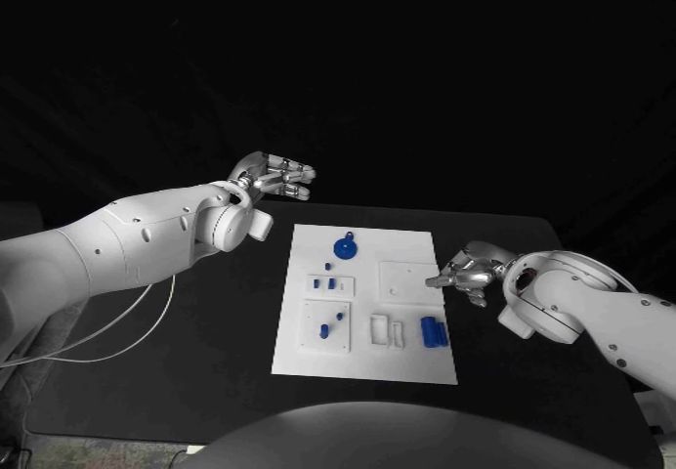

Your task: Assemble the parts on the task board

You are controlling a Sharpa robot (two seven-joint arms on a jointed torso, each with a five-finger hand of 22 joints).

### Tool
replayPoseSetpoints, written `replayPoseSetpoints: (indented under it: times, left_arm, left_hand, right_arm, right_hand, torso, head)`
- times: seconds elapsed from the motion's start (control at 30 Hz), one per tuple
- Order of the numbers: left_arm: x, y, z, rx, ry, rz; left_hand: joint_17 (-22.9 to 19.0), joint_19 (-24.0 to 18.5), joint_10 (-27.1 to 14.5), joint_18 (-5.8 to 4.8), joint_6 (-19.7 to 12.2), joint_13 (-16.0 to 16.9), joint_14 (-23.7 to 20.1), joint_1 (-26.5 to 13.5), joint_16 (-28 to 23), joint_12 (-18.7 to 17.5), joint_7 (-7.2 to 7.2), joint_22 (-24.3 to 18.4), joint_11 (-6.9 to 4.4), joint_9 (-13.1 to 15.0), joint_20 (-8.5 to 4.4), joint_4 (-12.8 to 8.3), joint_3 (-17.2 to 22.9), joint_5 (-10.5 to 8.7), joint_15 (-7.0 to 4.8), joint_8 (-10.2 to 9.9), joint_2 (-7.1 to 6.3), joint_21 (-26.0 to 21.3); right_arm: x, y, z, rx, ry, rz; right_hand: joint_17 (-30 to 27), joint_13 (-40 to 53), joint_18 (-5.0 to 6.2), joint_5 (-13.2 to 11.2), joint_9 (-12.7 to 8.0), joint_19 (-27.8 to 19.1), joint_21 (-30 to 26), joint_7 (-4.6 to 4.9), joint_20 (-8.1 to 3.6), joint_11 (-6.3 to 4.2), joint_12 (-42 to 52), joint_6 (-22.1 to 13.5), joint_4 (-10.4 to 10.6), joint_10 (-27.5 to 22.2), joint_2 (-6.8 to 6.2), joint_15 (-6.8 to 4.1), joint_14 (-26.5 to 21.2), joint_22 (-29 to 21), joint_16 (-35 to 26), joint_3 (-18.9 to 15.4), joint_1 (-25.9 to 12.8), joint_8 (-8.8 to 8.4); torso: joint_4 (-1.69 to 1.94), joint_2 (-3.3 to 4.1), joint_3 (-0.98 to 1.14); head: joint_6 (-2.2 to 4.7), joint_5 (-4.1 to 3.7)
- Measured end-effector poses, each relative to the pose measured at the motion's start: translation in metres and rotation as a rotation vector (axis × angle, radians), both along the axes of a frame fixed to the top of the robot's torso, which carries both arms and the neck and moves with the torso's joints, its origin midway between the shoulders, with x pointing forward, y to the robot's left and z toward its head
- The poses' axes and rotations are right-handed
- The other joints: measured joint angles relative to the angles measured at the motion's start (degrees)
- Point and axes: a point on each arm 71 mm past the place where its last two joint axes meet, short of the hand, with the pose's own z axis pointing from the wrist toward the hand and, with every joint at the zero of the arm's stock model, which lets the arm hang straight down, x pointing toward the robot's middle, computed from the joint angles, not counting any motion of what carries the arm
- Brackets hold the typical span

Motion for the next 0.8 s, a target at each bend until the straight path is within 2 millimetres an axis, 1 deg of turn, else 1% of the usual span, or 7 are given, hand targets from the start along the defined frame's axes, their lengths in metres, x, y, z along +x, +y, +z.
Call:
replayPoseSetpoints:
  times: [0.1,0.17,0.23,0.3,0.47,0.57,0.8]
  left_arm:
    - [0.000,0.000,0.000,-0.002,-0.001,-0.003]
    - [0.000,0.000,0.000,-0.002,-0.001,-0.005]
    - [0.000,0.000,0.000,-0.003,-0.001,-0.005]
    - [0.000,0.000,0.000,-0.003,-0.002,-0.006]
    - [-0.001,-0.001,0.000,-0.004,-0.003,-0.008]
    - [-0.001,-0.001,0.000,-0.005,-0.003,-0.010]
    - [-0.001,0.000,0.000,-0.005,-0.004,-0.010]
  left_hand:
    - [0.80,-0.39,0.00,0.01,0.00,0.00,0.00,0.00,0.00,0.00,0.00,0.79,0.00,0.00,-0.13,-0.07,-0.27,0.00,0.00,0.00,0.00,1.01]
    - [1.15,-0.65,0.00,0.01,0.00,0.00,0.00,0.00,0.00,0.00,0.00,1.15,0.00,0.00,-0.21,-0.08,-0.39,0.00,0.00,0.00,0.00,1.33]
    - [1.17,-0.77,0.00,0.01,0.00,0.00,0.00,0.00,0.00,0.00,0.00,1.20,0.00,0.00,-0.09,-0.08,-0.39,0.00,0.00,0.00,0.00,1.33]
    - [1.17,-0.86,0.00,0.01,0.00,0.00,0.00,0.00,0.00,0.00,0.00,1.20,0.00,0.00,0.00,-0.08,-0.39,0.00,0.00,0.00,0.00,1.33]
    - [1.17,-0.85,0.00,0.01,0.00,0.00,0.00,0.00,0.00,0.00,0.00,1.20,0.00,0.00,0.00,-0.08,-0.39,0.00,0.00,0.00,0.00,1.33]
    - [1.17,-0.98,0.00,0.01,0.00,0.00,0.00,0.00,0.00,0.00,0.00,1.19,0.00,0.00,0.12,-0.08,-0.39,0.00,0.00,0.00,0.00,1.33]
    - [1.07,-1.19,0.00,0.01,0.00,0.00,-0.35,-0.26,0.00,0.00,0.00,1.19,0.00,0.00,0.33,0.31,-0.78,0.00,0.35,0.00,-0.25,1.33]
  right_arm:
    - [-0.004,-0.004,-0.009,-0.045,0.064,-0.010]
    - [-0.006,-0.005,-0.014,-0.069,0.095,-0.014]
    - [-0.008,-0.006,-0.018,-0.091,0.122,-0.019]
    - [-0.009,-0.006,-0.020,-0.108,0.140,-0.022]
    - [-0.013,-0.005,-0.032,-0.152,0.183,-0.022]
    - [-0.015,-0.002,-0.038,-0.171,0.201,-0.019]
    - [-0.015,0.001,-0.048,-0.206,0.219,-0.017]
  right_hand:
    - [1.27,0.91,0.01,-1.85,1.20,0.00,0.88,0.18,0.00,-0.02,0.00,-0.20,1.62,0.38,-0.92,-0.06,0.08,1.01,0.42,1.62,-1.64,0.00]
    - [1.84,1.31,0.00,-3.25,1.69,0.00,1.66,0.19,0.00,0.00,-0.11,-0.20,2.72,0.80,-1.88,-0.06,0.08,1.59,0.61,4.04,-2.72,0.00]
    - [2.28,1.65,0.01,-3.50,2.09,0.00,1.92,0.19,0.00,0.08,-0.49,-0.20,3.53,0.89,-2.87,-0.06,0.08,2.07,0.61,6.01,-3.70,0.00]
    - [2.60,2.00,0.01,-3.51,2.39,0.00,1.99,0.19,0.01,0.08,-0.49,-0.20,3.99,0.89,-3.26,0.05,0.20,2.37,0.61,6.49,-4.10,0.00]
    - [3.51,3.08,0.02,-3.50,3.08,0.00,2.21,0.19,0.01,0.08,-0.49,-0.20,4.31,1.31,-3.61,-0.04,0.47,3.29,0.61,6.80,-4.44,0.00]
    - [3.86,3.62,0.02,-3.51,3.19,0.00,2.21,0.19,0.01,0.08,-0.80,-0.20,4.67,1.31,-3.61,-0.04,0.47,3.49,0.61,7.17,-4.44,0.00]
    - [4.12,4.00,0.03,-3.50,3.19,-0.01,2.21,0.09,0.02,-0.12,-0.79,-0.30,4.49,1.50,-3.61,-0.04,0.47,3.49,0.60,7.35,-4.44,0.00]
  torso:
    - [0.05,-0.01,-0.07]
    - [0.09,0.00,-0.07]
    - [0.10,0.00,-0.09]
    - [0.13,0.01,-0.09]
    - [0.16,0.03,-0.10]
    - [0.15,0.04,-0.10]
    - [0.15,0.07,-0.08]
  head:
    - [0.00,-0.25]
    - [0.00,-0.32]
    - [0.00,-0.33]
    - [0.00,-0.34]
    - [0.00,-0.38]
    - [0.00,-0.36]
    - [0.00,-0.27]
